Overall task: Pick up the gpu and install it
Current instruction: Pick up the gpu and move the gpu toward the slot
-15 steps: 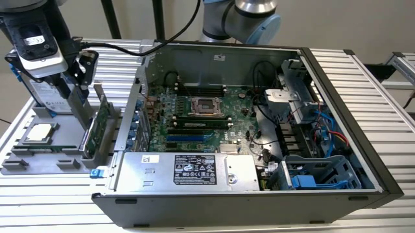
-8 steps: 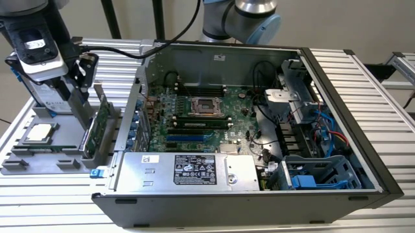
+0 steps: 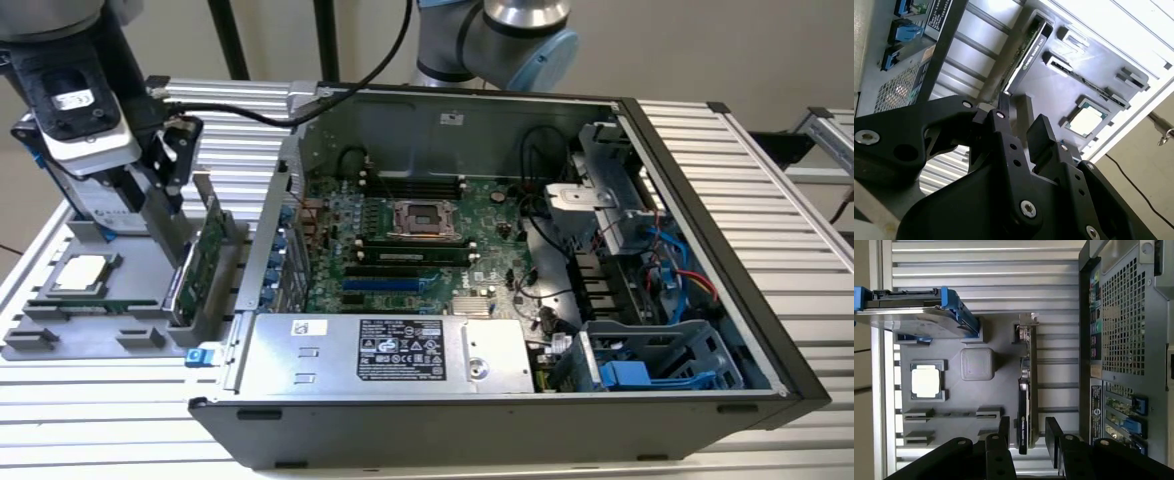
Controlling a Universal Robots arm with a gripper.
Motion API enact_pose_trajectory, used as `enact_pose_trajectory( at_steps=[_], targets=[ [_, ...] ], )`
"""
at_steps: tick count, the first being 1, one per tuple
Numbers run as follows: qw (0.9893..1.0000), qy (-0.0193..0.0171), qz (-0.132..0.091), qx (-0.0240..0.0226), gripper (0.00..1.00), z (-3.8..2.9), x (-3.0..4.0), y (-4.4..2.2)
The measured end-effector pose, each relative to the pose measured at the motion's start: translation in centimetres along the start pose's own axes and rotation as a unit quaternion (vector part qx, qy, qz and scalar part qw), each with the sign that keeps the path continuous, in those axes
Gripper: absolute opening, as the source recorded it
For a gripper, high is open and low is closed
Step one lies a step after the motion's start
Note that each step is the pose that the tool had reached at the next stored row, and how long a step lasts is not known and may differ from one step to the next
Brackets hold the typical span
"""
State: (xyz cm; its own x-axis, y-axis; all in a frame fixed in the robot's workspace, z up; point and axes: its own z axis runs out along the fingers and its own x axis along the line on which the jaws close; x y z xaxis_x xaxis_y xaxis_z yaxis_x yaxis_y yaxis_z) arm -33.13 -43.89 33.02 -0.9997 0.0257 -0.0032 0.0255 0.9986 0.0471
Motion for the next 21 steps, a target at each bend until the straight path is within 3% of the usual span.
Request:
enact_pose_trajectory(
  at_steps=[21],
  targets=[
    [1.0000,0.0049,0.000,0.0004,1.00,0.94,-0.01,-0.57]
  ],
)
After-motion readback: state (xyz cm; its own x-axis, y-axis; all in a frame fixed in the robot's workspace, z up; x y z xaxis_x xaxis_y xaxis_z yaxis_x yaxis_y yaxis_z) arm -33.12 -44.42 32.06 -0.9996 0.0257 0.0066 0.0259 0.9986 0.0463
